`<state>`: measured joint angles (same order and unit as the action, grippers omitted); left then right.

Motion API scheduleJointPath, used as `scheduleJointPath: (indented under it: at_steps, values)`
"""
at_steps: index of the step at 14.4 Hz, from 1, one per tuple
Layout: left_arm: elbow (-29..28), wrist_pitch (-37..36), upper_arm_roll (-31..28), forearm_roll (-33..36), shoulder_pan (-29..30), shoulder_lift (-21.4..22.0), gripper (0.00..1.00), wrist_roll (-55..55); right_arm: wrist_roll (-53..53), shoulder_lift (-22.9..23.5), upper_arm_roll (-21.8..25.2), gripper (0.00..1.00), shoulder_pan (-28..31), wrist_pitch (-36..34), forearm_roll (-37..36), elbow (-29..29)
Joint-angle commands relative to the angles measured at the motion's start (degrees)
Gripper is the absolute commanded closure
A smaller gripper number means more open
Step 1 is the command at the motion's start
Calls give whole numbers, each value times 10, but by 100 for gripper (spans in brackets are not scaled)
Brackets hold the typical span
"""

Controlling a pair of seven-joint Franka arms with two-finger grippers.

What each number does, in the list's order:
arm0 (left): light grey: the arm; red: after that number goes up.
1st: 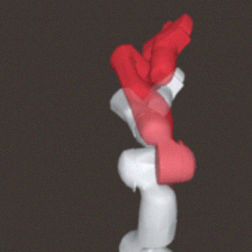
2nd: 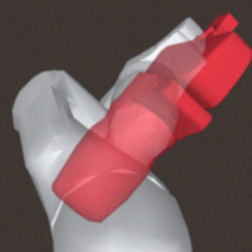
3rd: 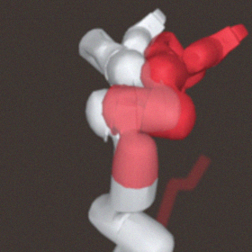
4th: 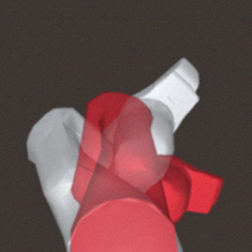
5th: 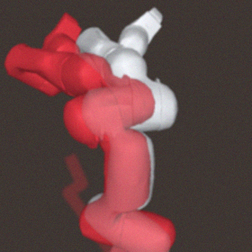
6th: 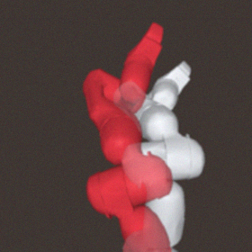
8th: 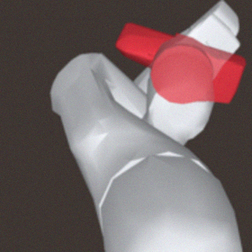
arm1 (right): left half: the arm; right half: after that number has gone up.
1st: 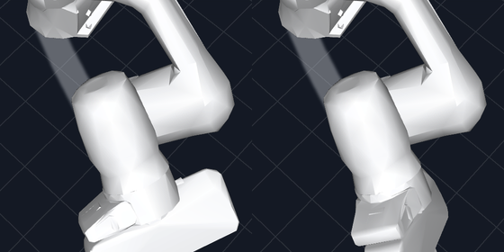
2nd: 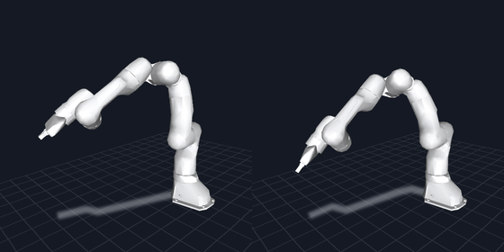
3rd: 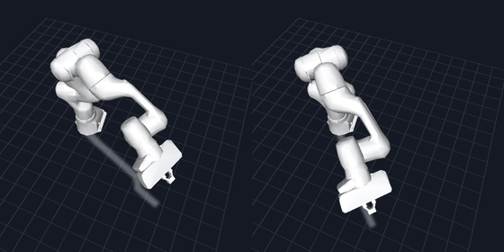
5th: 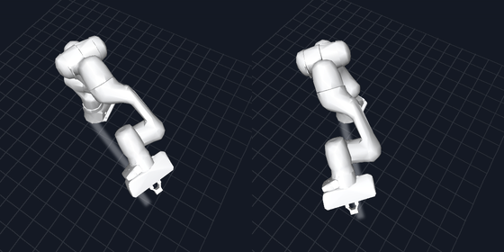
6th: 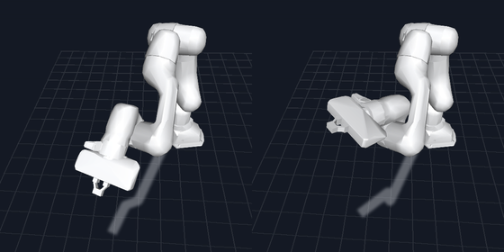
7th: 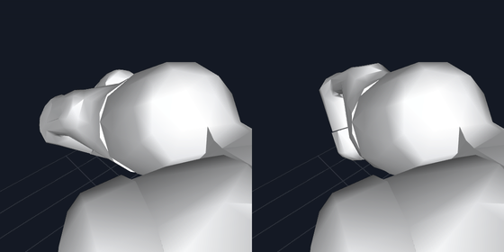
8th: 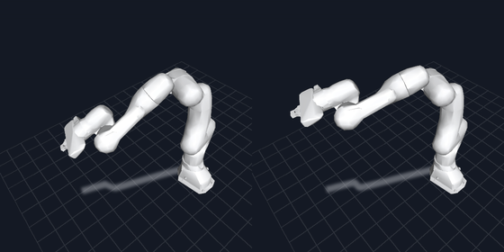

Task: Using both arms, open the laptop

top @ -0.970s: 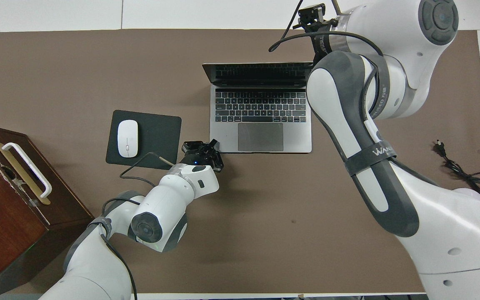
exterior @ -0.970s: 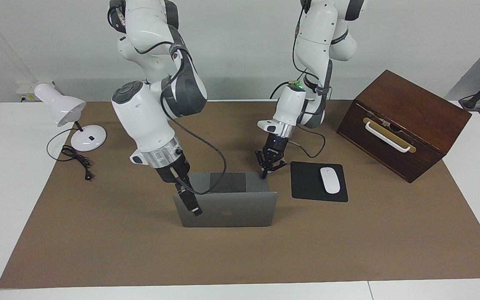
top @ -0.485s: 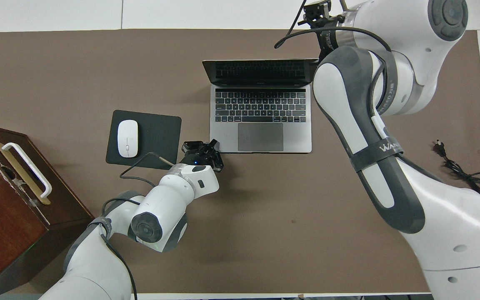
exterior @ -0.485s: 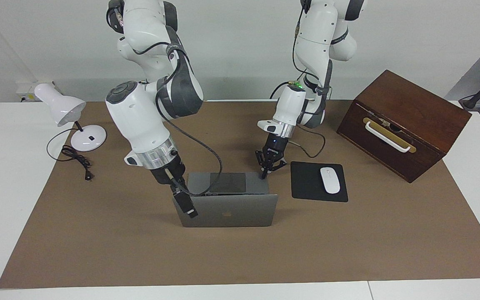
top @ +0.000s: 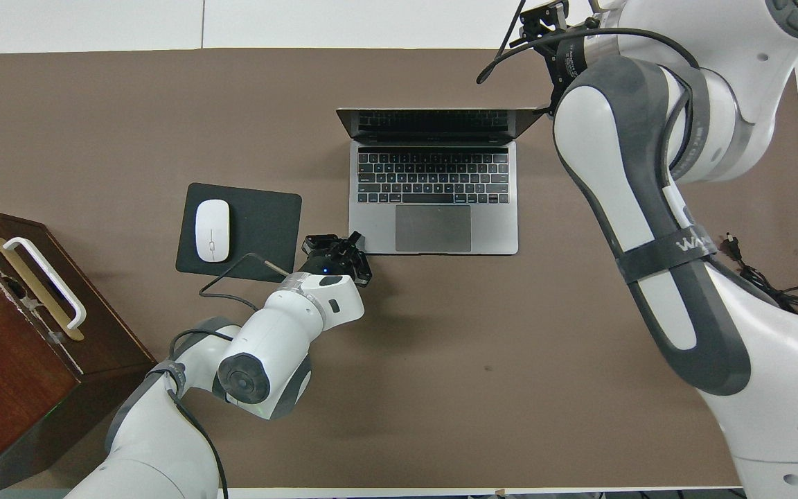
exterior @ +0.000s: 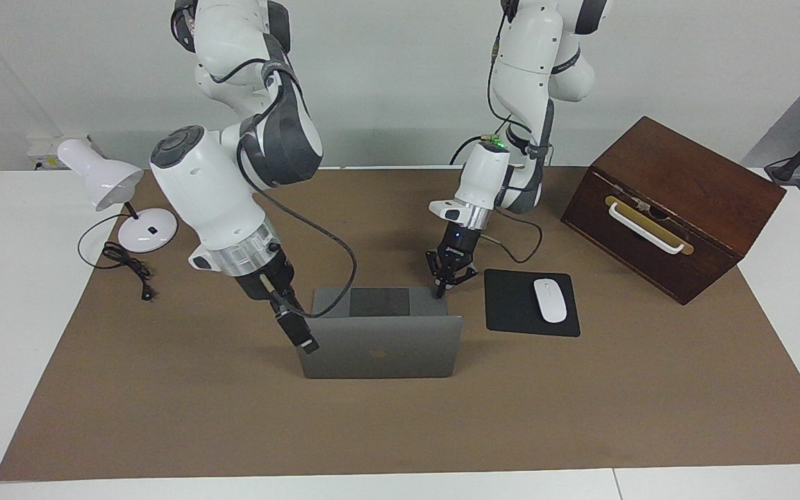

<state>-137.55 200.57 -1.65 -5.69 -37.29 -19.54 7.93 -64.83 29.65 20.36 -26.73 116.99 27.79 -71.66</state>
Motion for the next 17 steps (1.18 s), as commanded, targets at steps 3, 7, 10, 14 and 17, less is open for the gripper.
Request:
scheduleJointPath:
  at_steps: [3,7,10,14,17]
  values:
    - [13,3,-1,-5,-10,-35,100,2,85,-38,0,2,30,-67,-12,4]
    - [13,3,-1,-7,-10,-35,100,2,257,-59,4,2,34,-91,-113,4]
    - [13,3,-1,-6,-10,-35,100,2,389,-86,5,1,39,-100,-192,-1]
    - [13,3,-1,-6,-8,-34,100,0,499,-103,5,0,73,-125,-198,-1]
    - [14,2,-1,-6,-5,-34,100,-12,585,-114,4,0,95,-129,-218,-1]
